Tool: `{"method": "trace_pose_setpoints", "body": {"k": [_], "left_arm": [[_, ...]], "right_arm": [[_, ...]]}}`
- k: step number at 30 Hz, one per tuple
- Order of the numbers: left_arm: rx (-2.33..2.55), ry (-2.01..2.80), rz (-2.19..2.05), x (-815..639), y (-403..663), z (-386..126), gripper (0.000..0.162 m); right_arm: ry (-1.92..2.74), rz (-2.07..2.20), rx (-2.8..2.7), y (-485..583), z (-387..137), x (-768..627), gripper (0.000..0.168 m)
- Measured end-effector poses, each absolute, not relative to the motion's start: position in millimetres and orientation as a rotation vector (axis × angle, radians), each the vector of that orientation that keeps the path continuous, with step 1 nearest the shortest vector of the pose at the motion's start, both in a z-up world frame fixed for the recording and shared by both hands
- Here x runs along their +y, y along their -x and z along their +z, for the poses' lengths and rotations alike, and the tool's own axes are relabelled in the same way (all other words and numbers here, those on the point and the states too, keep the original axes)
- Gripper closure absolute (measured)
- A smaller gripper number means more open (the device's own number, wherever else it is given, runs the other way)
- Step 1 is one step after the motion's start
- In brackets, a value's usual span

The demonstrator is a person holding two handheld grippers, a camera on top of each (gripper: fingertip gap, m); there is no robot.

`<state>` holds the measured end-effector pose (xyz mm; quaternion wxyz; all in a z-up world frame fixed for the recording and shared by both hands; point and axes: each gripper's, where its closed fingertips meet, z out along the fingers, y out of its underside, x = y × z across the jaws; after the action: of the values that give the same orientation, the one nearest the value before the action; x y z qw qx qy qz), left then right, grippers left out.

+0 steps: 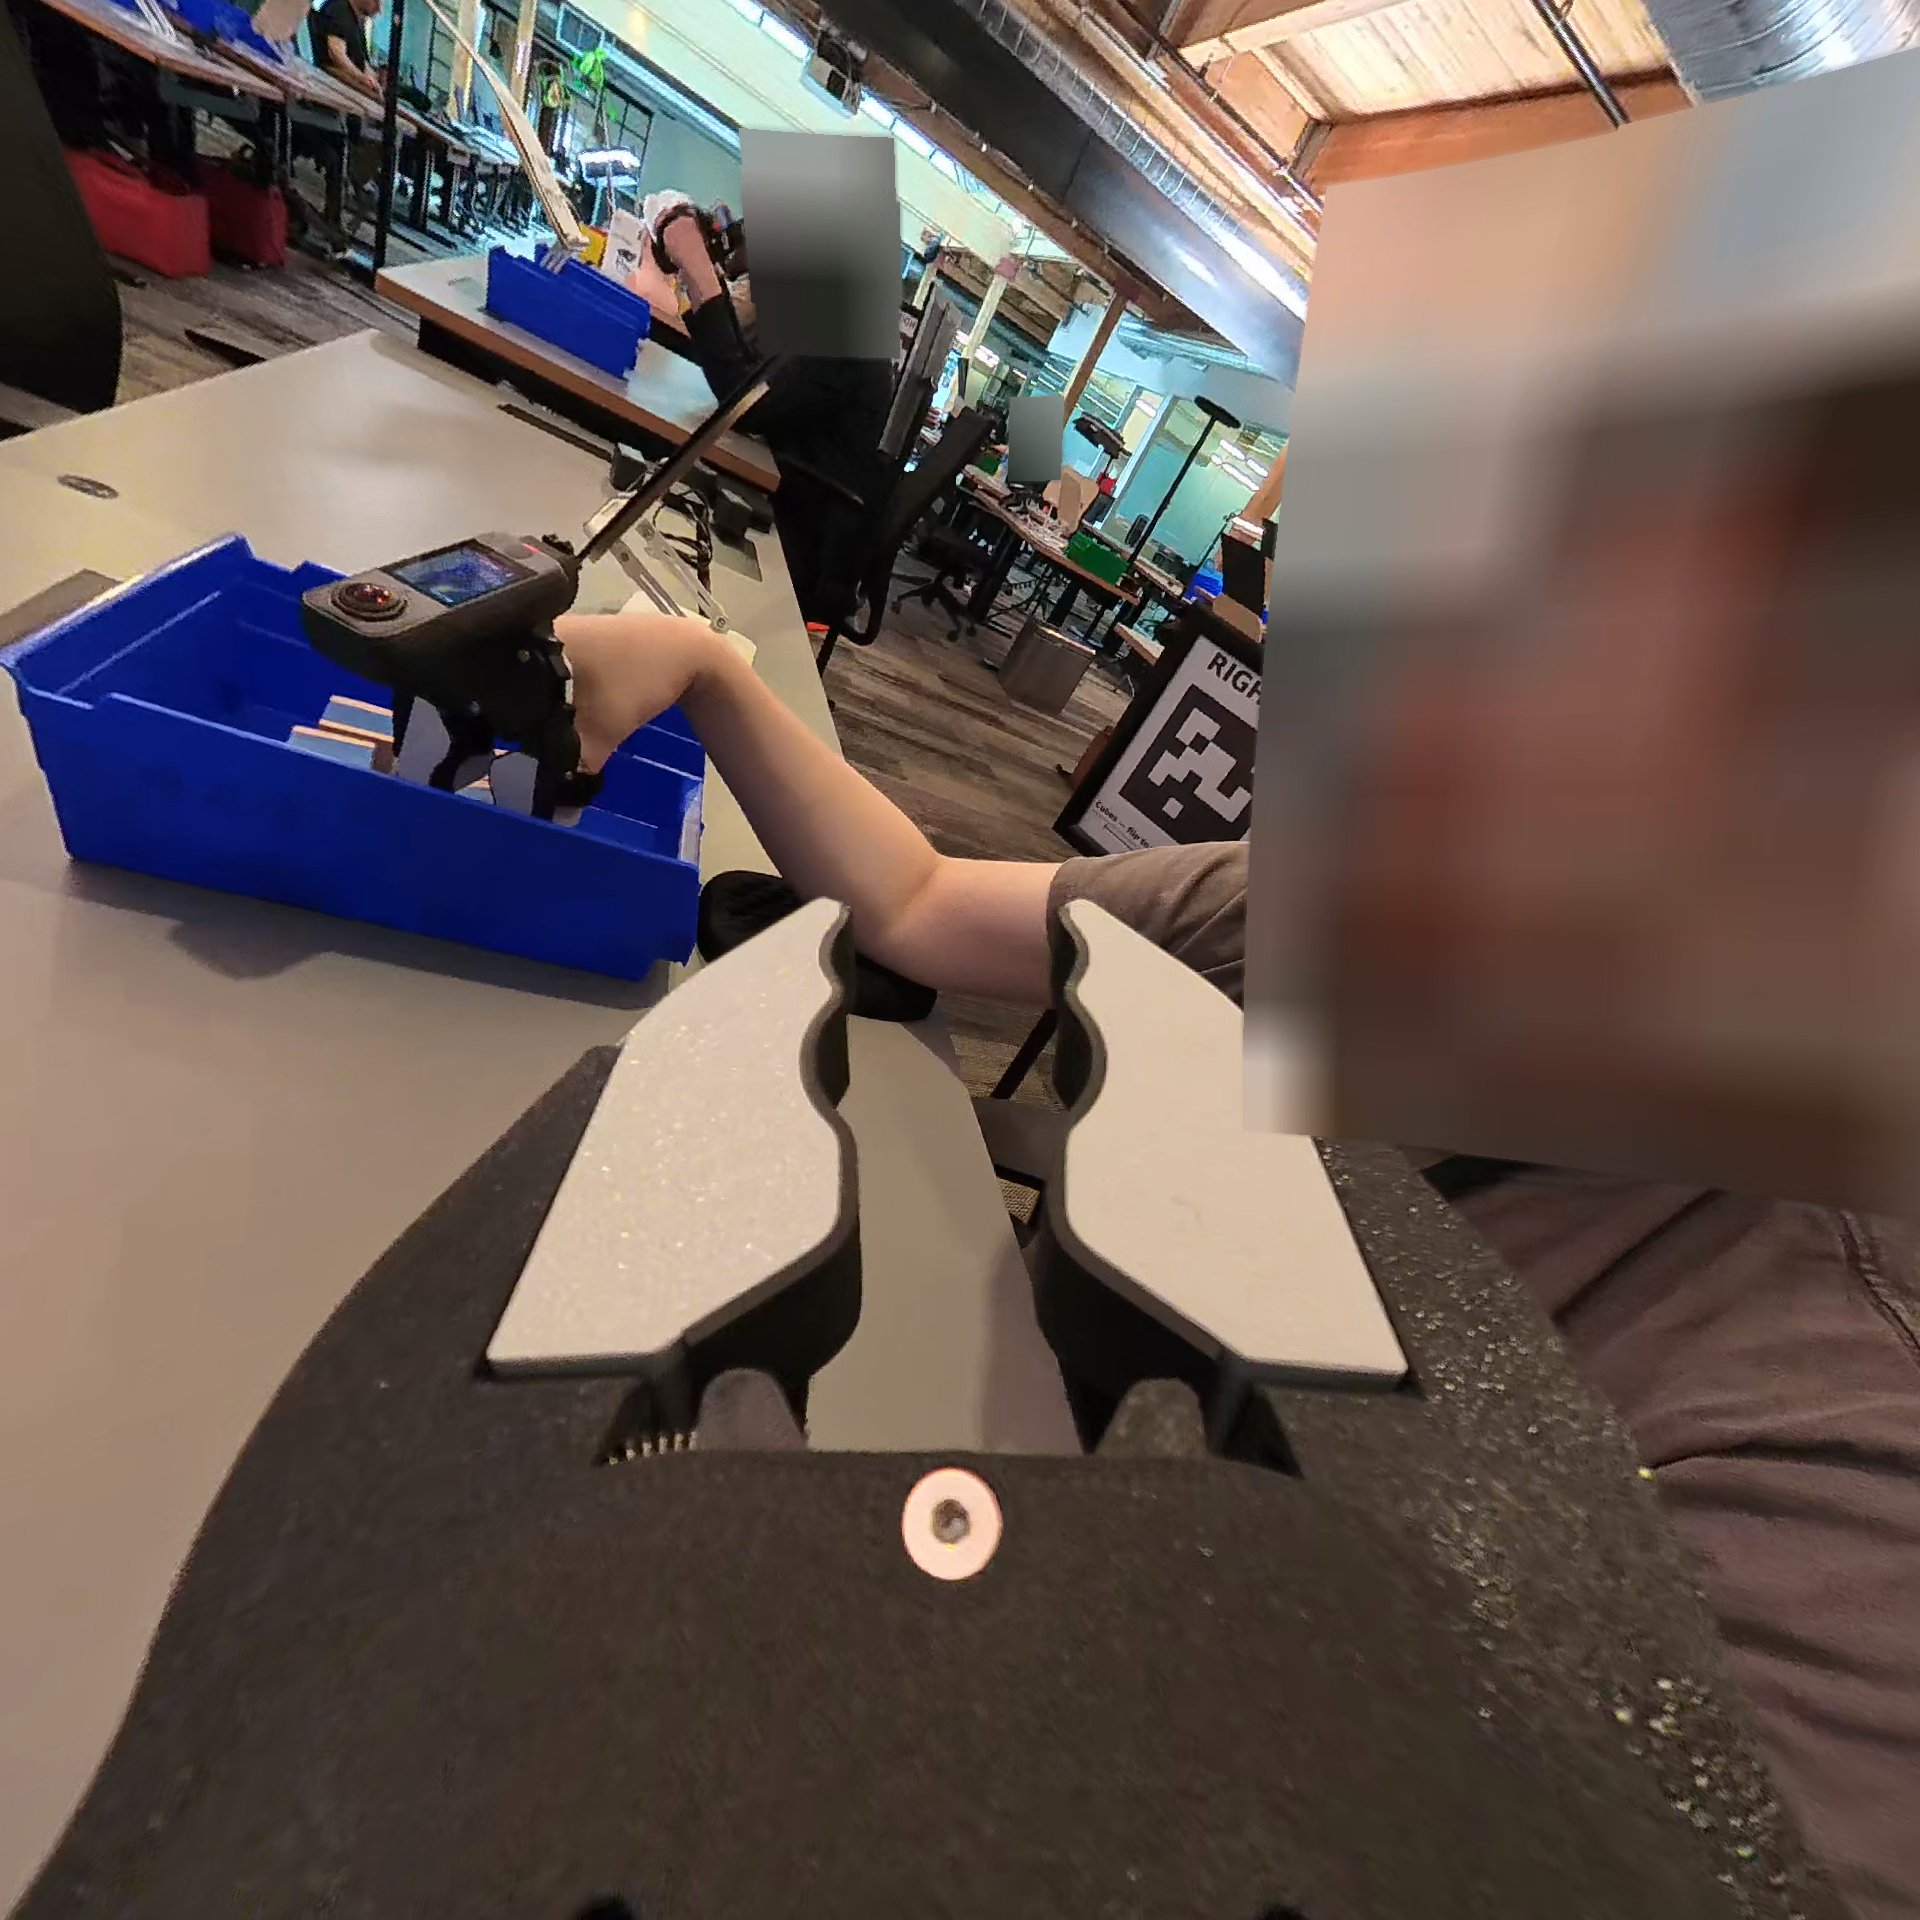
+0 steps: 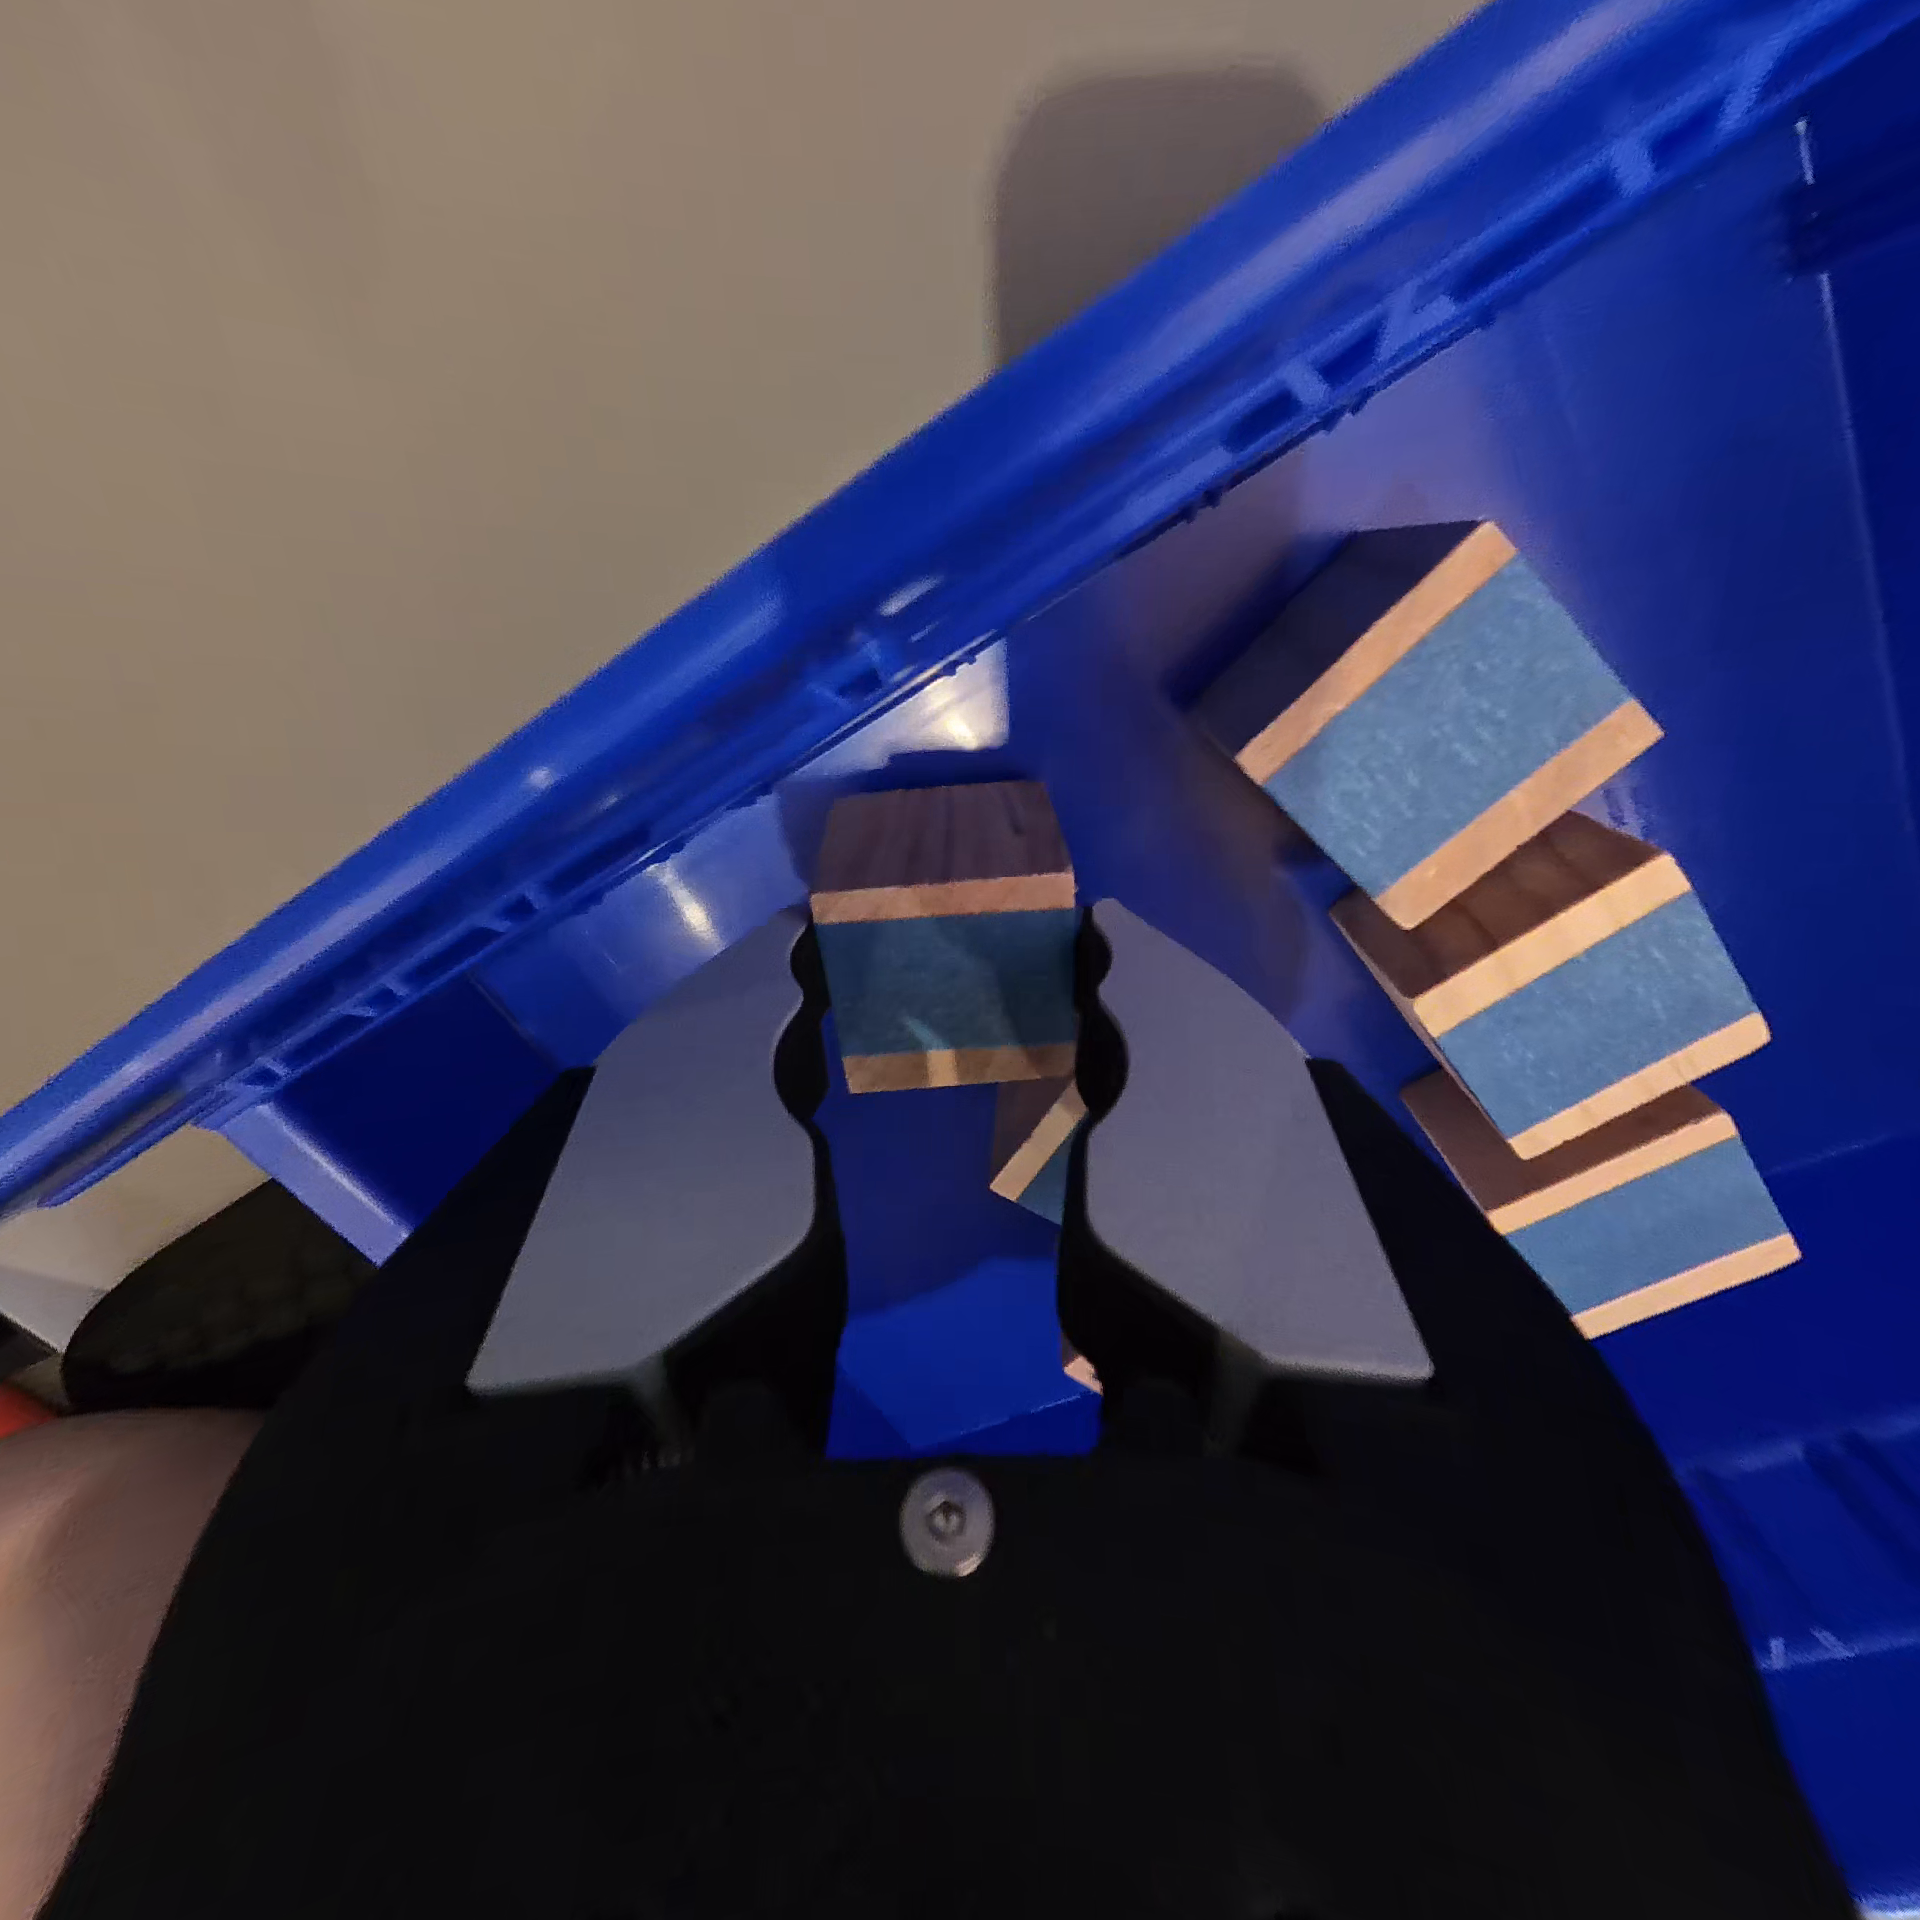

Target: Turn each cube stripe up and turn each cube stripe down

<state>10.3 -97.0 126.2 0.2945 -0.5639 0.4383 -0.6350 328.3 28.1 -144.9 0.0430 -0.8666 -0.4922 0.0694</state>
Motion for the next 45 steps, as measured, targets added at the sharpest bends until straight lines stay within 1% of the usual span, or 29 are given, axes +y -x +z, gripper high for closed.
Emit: {"method": "trace_pose_setpoints", "body": {"k": [4,7,10,12,14,16,18,19,21,23,26,29,31,33,34,39,41,42,45], "left_arm": [[1.186,1.486,-1.652,-102,-5,131,0.127],[1.156,1.470,-1.565,-99,9,139,0.126],[1.019,1.523,-1.261,-70,40,143,0.124],[0.830,1.564,-0.919,-32,77,145,0.124],[0.689,1.534,-0.652,-11,114,150,0.124],[0.564,1.506,-0.427,3,148,151,0.124],[0.483,1.569,-0.234,14,179,140,0.124],[0.454,1.649,-0.155,19,194,128,0.124],[0.378,1.854,-0.059,25,226,96,0.114],[0.268,2.046,-0.018,29,257,62,0.110],[0.127,2.235,-0.089,34,281,25,0.104],[0.029,2.394,-0.079,32,298,-6,0.108],[0.011,2.502,0.005,28,310,-27,0.109],[0.000,2.570,0.045,29,317,-43,0.109],[-0.013,2.606,0.037,28,318,-52,0.112],[-0.053,2.762,0.093,25,325,-86,0.113],[-0.069,2.838,0.133,20,328,-99,0.117],[-0.077,2.874,0.128,18,327,-105,0.119],[-0.069,2.929,0.055,18,315,-118,0.139]], "right_arm": [[2.583,0.264,-1.445,-326,-126,32,0.117],[2.395,0.352,-1.374,-325,-82,32,0.117],[2.217,0.280,-1.022,-361,-22,57,0.115],[2.231,0.143,-0.677,-416,-2,75,0.106],[2.296,0.076,-0.438,-463,-7,78,0.101],[2.379,0.155,-0.323,-480,-24,75,0.102],[2.455,0.186,-0.228,-491,-42,75,0.102],[2.492,0.181,-0.200,-494,-50,76,0.104],[2.572,0.131,-0.148,-502,-68,76,0.109],[2.657,0.094,-0.115,-506,-85,75,0.114],[2.770,0.130,-0.108,-499,-107,70,0.121],[2.872,0.149,-0.160,-491,-124,63,0.139],[2.896,0.141,-0.173,-488,-130,63,0.144],[2.906,0.141,-0.198,-484,-131,63,0.154],[2.913,0.140,-0.221,-482,-132,63,0.157],[2.918,0.197,-0.188,-480,-132,61,0.159],[2.920,0.185,-0.194,-480,-132,61,0.159],[2.922,0.176,-0.200,-480,-132,61,0.159],[2.929,0.198,-0.183,-478,-132,59,0.160]]}}
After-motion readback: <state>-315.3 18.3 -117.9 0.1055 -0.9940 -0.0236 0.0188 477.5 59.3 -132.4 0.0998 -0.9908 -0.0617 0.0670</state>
